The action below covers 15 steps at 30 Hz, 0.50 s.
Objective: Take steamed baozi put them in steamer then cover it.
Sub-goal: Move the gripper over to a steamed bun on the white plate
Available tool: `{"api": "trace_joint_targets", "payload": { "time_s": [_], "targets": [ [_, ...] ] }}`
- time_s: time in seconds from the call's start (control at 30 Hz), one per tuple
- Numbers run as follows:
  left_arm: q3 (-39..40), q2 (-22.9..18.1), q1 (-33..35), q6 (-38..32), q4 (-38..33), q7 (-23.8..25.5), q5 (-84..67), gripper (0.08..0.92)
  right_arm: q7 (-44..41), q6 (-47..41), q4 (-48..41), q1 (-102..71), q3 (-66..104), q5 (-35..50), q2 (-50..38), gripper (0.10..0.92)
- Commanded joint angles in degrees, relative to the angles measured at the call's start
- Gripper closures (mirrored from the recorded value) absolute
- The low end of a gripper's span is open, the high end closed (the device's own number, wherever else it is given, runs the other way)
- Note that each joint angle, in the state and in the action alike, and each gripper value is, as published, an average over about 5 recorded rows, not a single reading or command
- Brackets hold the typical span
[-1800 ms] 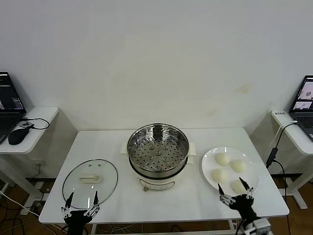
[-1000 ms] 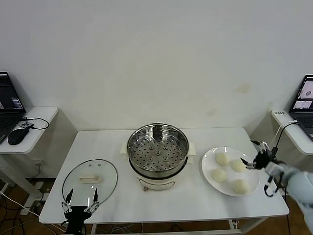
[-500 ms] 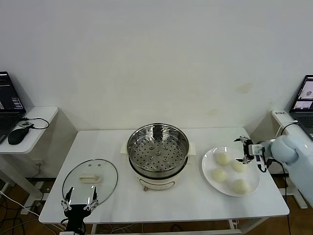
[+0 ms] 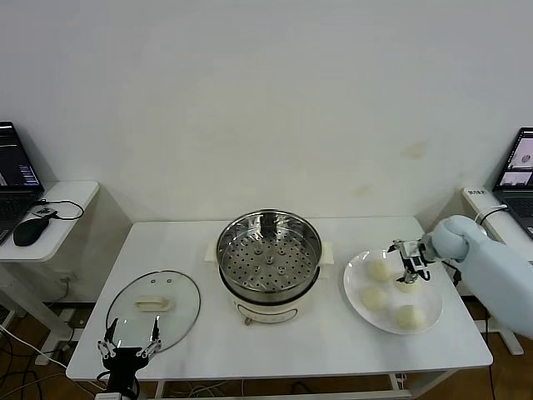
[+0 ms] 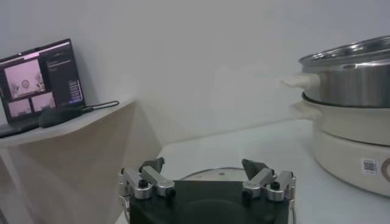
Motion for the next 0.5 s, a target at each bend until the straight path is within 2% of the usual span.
{"api": "trace_joint_targets", "payload": {
  "time_s": [0.03, 0.3, 0.5],
  "targets": [
    [-0.08, 0.10, -0.35, -0.01, 0.33, 0.10, 0.04, 0.177, -1.20, -1.12, -5.18, 3.53, -4.44, 0.05, 3.83, 0.202],
    [-0.01, 0.23, -0.69, -0.03, 0.52, 0.22, 0.07, 0.177, -0.60, -1.84, -7.45, 3.17, -4.30, -0.23, 5.33, 0.208],
    [-0.01, 0.26, -0.72, -0.08, 0.58, 0.19, 0.06, 0.177, -0.37, -2.11, -8.17, 3.05, -3.91, -0.18, 6.04, 0.279]
  ]
}}
